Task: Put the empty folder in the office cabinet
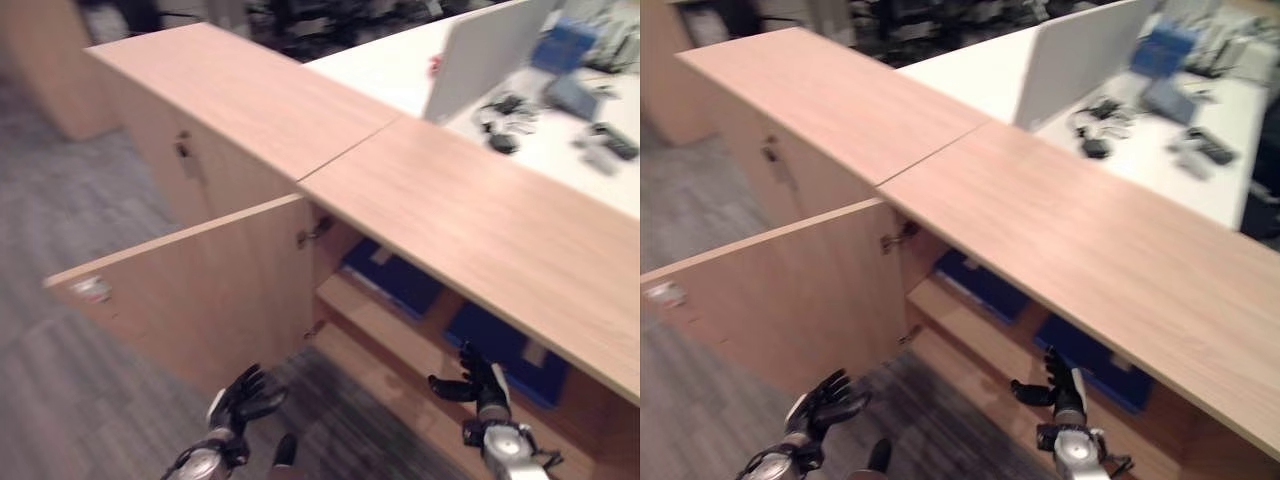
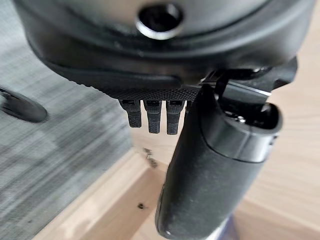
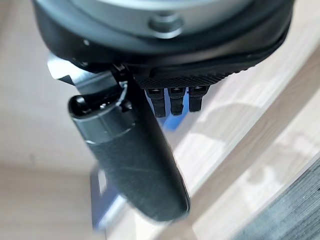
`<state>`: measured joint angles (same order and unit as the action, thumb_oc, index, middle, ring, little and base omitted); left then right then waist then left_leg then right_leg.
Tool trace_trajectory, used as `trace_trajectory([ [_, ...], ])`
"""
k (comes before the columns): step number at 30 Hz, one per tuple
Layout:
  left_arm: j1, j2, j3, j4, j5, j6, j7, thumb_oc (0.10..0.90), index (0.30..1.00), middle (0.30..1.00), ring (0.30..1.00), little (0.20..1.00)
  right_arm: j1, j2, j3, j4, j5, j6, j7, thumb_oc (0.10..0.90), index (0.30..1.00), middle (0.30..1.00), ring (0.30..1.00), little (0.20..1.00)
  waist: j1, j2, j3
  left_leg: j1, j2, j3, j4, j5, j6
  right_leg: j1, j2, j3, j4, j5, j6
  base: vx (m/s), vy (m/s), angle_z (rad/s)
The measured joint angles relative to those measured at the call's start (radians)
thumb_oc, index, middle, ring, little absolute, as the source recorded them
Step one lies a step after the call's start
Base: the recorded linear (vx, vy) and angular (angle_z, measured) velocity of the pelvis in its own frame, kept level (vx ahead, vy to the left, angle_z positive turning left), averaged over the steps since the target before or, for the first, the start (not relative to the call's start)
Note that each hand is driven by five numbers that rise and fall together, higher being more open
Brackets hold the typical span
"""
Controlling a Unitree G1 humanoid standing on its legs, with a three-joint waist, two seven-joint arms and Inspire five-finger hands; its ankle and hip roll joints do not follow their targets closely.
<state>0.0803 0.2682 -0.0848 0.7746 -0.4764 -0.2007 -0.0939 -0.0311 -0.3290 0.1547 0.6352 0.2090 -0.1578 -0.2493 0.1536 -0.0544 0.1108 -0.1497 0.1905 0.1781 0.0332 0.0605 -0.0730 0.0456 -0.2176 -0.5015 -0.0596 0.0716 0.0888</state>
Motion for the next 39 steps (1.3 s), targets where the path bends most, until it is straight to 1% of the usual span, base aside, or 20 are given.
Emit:
trace_trajectory([
  [3, 0.037, -0.001, 0.000, -0.002, -0.025, 0.002, -0.005, 0.800, 0.900, 0.900, 0.900, 0.900, -0.011, -0.013, 0.005, -0.007, 0.001, -0.010, 0.001, 0.800, 0.900, 0.900, 0.900, 0.900, -0.032, 0.006, 0.003, 0.053, 0.068, 0.084, 0.166, -0.063, -0.054, 0.017, -0.075, -0.011, 0.040, 0.000, 0.013, -0.06, 0.244, 0.54],
  [4, 0.054, -0.020, 0.001, 0.009, -0.029, 0.002, -0.003, 0.800, 0.900, 0.900, 0.900, 0.900, 0.051, -0.035, -0.013, -0.039, 0.005, -0.010, 0.009, 0.800, 0.900, 0.900, 0.900, 0.900, -0.101, 0.031, -0.003, 0.105, 0.076, 0.113, 0.199, -0.120, -0.095, 0.070, -0.105, -0.063, 0.073, -0.001, 0.037, 0.03, 0.266, 1.20],
  [5, 0.058, -0.013, 0.002, -0.001, -0.029, 0.001, -0.007, 0.800, 0.900, 0.900, 0.900, 0.900, 0.068, -0.034, -0.021, -0.037, 0.009, -0.010, 0.009, 0.800, 0.900, 0.900, 0.900, 0.900, -0.120, 0.033, -0.006, 0.117, 0.056, 0.121, 0.151, -0.152, -0.084, 0.066, -0.127, -0.086, 0.105, -0.004, 0.037, 0.04, 0.346, 1.13],
  [6, 0.043, 0.026, 0.018, -0.026, -0.030, 0.002, 0.001, 0.800, 0.900, 0.900, 0.900, 0.900, 0.078, 0.016, -0.040, -0.036, 0.012, 0.013, 0.024, 0.800, 0.900, 0.900, 0.900, 0.900, -0.111, -0.035, 0.001, 0.118, 0.002, 0.133, 0.126, -0.129, -0.054, 0.027, -0.183, -0.061, 0.140, 0.040, 0.026, 0.05, 0.337, 0.67],
  [7, 0.037, 0.042, 0.021, -0.029, -0.029, 0.010, 0.001, 0.800, 0.900, 0.900, 0.900, 0.900, 0.094, 0.054, -0.063, -0.042, 0.012, 0.014, 0.031, 0.800, 0.900, 0.900, 0.900, 0.900, -0.122, -0.055, 0.004, 0.098, -0.019, 0.128, 0.139, -0.130, -0.040, 0.027, -0.206, -0.048, 0.142, 0.091, 0.002, 0.05, 0.224, 0.44],
  [9, 0.036, 0.053, 0.015, -0.048, -0.029, 0.016, 0.000, 0.800, 0.900, 0.900, 0.900, 0.900, 0.103, 0.080, -0.069, -0.039, 0.015, 0.026, 0.031, 0.800, 0.900, 0.900, 0.900, 0.900, -0.113, -0.050, 0.007, 0.106, -0.042, 0.118, 0.135, -0.140, -0.003, -0.005, -0.238, -0.024, 0.202, 0.168, 0.000, 0.05, 0.208, 0.26],
  [10, 0.036, 0.068, 0.007, -0.078, -0.027, 0.017, 0.000, 0.800, 0.900, 0.900, 0.900, 0.900, 0.104, 0.093, -0.065, -0.038, 0.025, 0.027, 0.036, 0.800, 0.900, 0.900, 0.900, 0.900, -0.093, -0.040, 0.011, 0.113, -0.047, 0.112, 0.127, -0.149, 0.021, -0.040, -0.254, -0.017, 0.252, 0.127, 0.039, 0.05, 0.198, 0.19],
  [11, 0.033, 0.096, 0.009, -0.124, -0.027, 0.015, -0.001, 0.800, 0.900, 0.900, 0.900, 0.900, 0.104, 0.110, -0.051, -0.031, 0.029, 0.028, 0.044, 0.800, 0.900, 0.900, 0.900, 0.900, -0.075, -0.046, 0.011, 0.118, -0.069, 0.090, 0.113, -0.145, 0.041, -0.036, -0.225, -0.021, 0.258, 0.068, 0.057, 0.07, 0.237, 0.45],
  [13, 0.036, 0.114, 0.024, -0.168, -0.027, 0.004, -0.004, 0.800, 0.900, 0.900, 0.900, 0.900, 0.089, 0.125, -0.051, -0.010, 0.029, 0.029, 0.052, 0.800, 0.900, 0.900, 0.900, 0.900, -0.043, -0.061, 0.009, 0.135, -0.119, 0.082, 0.092, -0.139, 0.059, -0.029, -0.239, -0.051, 0.280, 0.115, 0.046, 0.05, 0.146, 0.42],
  [16, 0.030, 0.116, 0.031, -0.189, -0.027, -0.004, -0.003, 0.800, 0.900, 0.900, 0.900, 0.900, 0.065, 0.129, -0.049, 0.033, 0.029, 0.030, 0.057, 0.800, 0.900, 0.900, 0.900, 0.900, -0.034, -0.037, 0.015, 0.146, -0.143, 0.036, 0.075, -0.131, 0.086, -0.049, -0.280, -0.006, 0.373, 0.149, 0.071, 0.03, 0.098, 0.51],
  [17, 0.024, 0.101, 0.039, -0.181, -0.028, -0.003, 0.003, 0.800, 0.900, 0.900, 0.900, 0.900, 0.060, 0.132, -0.044, 0.045, 0.030, 0.034, 0.064, 0.800, 0.900, 0.900, 0.900, 0.900, -0.030, -0.008, 0.026, 0.150, -0.137, -0.006, 0.057, -0.137, 0.111, -0.076, -0.224, 0.105, 0.411, 0.034, 0.104, 0.13, 0.260, 0.70],
  [19, 0.013, 0.109, 0.039, -0.171, -0.028, -0.003, 0.017, 0.800, 0.900, 0.900, 0.900, 0.900, 0.066, 0.133, -0.032, 0.044, 0.031, 0.032, 0.066, 0.800, 0.900, 0.900, 0.900, 0.900, -0.065, 0.017, 0.032, 0.150, -0.121, -0.083, 0.022, -0.109, 0.113, -0.094, -0.063, 0.332, 0.391, -0.087, 0.111, 0.13, 0.128, 1.08],
  [20, 0.014, 0.112, 0.023, -0.172, -0.028, -0.002, 0.018, 0.800, 0.900, 0.900, 0.900, 0.900, 0.069, 0.131, -0.027, 0.043, 0.040, 0.032, 0.066, 0.800, 0.900, 0.900, 0.900, 0.900, -0.076, 0.015, 0.033, 0.157, -0.125, -0.123, -0.014, -0.087, 0.112, -0.138, 0.048, 0.445, 0.353, -0.149, 0.101, 0.05, -0.016, 1.16],
  [21, 0.017, 0.108, 0.011, -0.169, -0.027, -0.002, 0.018, 0.800, 0.900, 0.900, 0.900, 0.900, 0.072, 0.127, -0.027, 0.044, 0.043, 0.032, 0.066, 0.800, 0.900, 0.900, 0.900, 0.900, -0.075, 0.007, 0.029, 0.163, -0.133, -0.136, -0.027, -0.071, 0.097, -0.130, 0.061, 0.422, 0.291, -0.136, 0.067, 0.05, -0.037, 1.01],
  [22, 0.019, 0.104, -0.011, -0.166, -0.027, -0.003, 0.015, 0.800, 0.900, 0.900, 0.900, 0.900, 0.083, 0.120, -0.029, 0.045, 0.049, 0.032, 0.065, 0.800, 0.900, 0.900, 0.900, 0.900, -0.083, -0.013, 0.023, 0.175, -0.160, -0.161, -0.041, -0.059, 0.084, -0.106, 0.056, 0.397, 0.156, -0.077, 0.021, 0.03, -0.050, 0.81],
  [23, 0.025, 0.101, -0.015, -0.163, -0.026, -0.004, 0.010, 0.800, 0.900, 0.900, 0.900, 0.900, 0.086, 0.116, -0.029, 0.047, 0.049, 0.031, 0.065, 0.800, 0.900, 0.900, 0.900, 0.900, -0.083, -0.036, 0.023, 0.183, -0.190, -0.181, -0.046, -0.056, 0.078, -0.103, 0.041, 0.386, 0.118, -0.031, 0.012, 0.05, -0.068, 0.76],
  [24, 0.034, 0.077, -0.024, -0.153, -0.027, 0.003, 0.015, 0.800, 0.900, 0.900, 0.900, 0.900, 0.079, 0.107, -0.033, 0.068, 0.050, 0.031, 0.064, 0.800, 0.900, 0.900, 0.900, 0.900, -0.083, -0.011, 0.015, 0.190, -0.175, -0.192, -0.058, -0.048, 0.071, -0.089, 0.052, 0.371, 0.120, -0.017, 0.010, 0.07, -0.060, 0.51],
  [26, 0.056, 0.069, -0.029, -0.165, -0.027, 0.003, 0.009, 0.800, 0.900, 0.900, 0.900, 0.900, 0.072, 0.094, -0.032, 0.072, 0.049, 0.030, 0.067, 0.800, 0.900, 0.900, 0.900, 0.900, -0.073, 0.001, 0.010, 0.189, -0.155, -0.198, -0.067, -0.052, 0.054, -0.069, 0.077, 0.372, 0.077, -0.020, 0.005, 0.08, -0.043, 0.16],
  [31, 0.089, 0.059, -0.025, -0.213, -0.026, 0.004, 0.016, 0.800, 0.900, 0.900, 0.900, 0.900, 0.081, 0.078, -0.045, 0.065, 0.049, 0.029, 0.066, 0.800, 0.900, 0.900, 0.900, 0.900, -0.070, -0.001, 0.006, 0.241, -0.124, -0.212, -0.113, -0.043, 0.027, 0.018, 0.113, 0.345, -0.025, 0.010, -0.014, 0.05, -0.019, 0.07],
  [39, 0.066, 0.062, -0.020, -0.286, 0.022, 0.002, 0.022, 0.800, 0.900, 0.900, 0.900, 0.900, 0.133, 0.082, -0.050, 0.066, 0.048, 0.029, 0.071, 0.800, 0.900, 0.900, 0.900, 0.900, -0.076, 0.001, -0.009, 0.256, -0.129, -0.221, -0.113, -0.044, 0.026, 0.038, 0.102, 0.335, -0.027, 0.008, -0.011, 0.01, -0.014, 0.03],
])
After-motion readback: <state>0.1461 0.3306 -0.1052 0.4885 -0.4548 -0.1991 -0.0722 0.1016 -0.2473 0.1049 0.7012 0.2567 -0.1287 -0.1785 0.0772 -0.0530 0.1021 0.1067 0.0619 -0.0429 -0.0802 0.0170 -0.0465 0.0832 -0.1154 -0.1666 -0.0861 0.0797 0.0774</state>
